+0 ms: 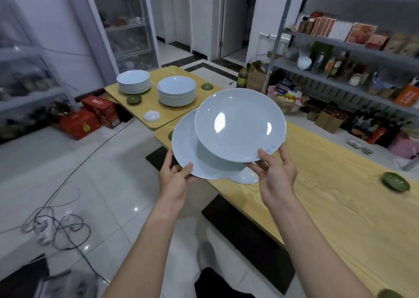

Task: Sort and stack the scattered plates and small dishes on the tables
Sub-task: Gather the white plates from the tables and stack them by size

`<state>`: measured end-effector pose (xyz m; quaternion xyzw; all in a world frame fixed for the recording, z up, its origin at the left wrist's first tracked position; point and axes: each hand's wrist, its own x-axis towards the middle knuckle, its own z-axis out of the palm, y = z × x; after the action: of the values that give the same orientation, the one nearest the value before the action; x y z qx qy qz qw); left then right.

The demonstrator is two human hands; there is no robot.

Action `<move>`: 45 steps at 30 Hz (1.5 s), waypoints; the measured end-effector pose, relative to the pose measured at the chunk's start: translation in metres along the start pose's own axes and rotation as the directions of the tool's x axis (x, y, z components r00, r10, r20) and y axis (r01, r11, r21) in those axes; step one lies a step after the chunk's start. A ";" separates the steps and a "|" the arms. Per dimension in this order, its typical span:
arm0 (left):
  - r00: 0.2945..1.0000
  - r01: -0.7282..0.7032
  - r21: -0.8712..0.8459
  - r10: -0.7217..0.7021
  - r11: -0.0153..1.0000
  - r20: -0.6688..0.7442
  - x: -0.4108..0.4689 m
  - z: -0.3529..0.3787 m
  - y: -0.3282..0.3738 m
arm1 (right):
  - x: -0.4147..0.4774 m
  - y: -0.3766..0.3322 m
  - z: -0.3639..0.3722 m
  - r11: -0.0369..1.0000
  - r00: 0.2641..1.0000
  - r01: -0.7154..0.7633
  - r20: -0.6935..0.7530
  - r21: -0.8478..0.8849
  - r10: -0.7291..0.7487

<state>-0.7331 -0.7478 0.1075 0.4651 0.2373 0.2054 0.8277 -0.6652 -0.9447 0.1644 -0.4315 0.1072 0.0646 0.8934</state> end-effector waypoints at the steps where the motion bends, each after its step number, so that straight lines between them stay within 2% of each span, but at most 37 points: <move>1: 1.000 -0.008 -0.004 0.008 1.000 -0.011 0.010 -0.005 0.004 | 0.008 0.006 0.010 1.000 1.000 -0.013 0.010 0.000 0.013; 7: 0.995 -0.017 -0.057 0.011 0.998 -0.099 0.091 -0.024 0.036 | 0.070 0.045 0.076 0.998 0.995 -0.067 0.068 -0.007 0.067; 14: 0.981 -0.031 -0.026 0.026 0.999 -0.190 0.190 -0.038 0.071 | 0.154 0.080 0.159 0.992 0.988 -0.119 0.105 0.033 0.115; 21: 0.974 0.005 -0.024 -0.011 1.000 -0.226 0.273 -0.060 0.090 | 0.206 0.112 0.220 0.991 0.983 -0.131 0.133 0.005 0.129; 27: 0.983 0.074 -0.041 -0.079 0.996 -0.168 0.341 -0.084 0.106 | 0.234 0.147 0.265 0.994 0.992 -0.109 0.066 0.031 0.106; 37: 0.987 0.157 0.039 -0.157 0.987 0.020 0.442 -0.113 0.144 | 0.262 0.183 0.325 0.994 0.992 0.040 -0.122 0.102 -0.028; 45: 0.961 0.273 0.036 -0.274 0.961 0.036 0.501 -0.107 0.131 | 0.297 0.198 0.335 0.990 0.972 0.093 -0.227 0.108 -0.066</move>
<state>-0.4087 -0.3319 0.0716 0.4448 0.2853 0.0759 0.8456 -0.3727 -0.5530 0.1435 -0.3866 0.1928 -0.0264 0.9015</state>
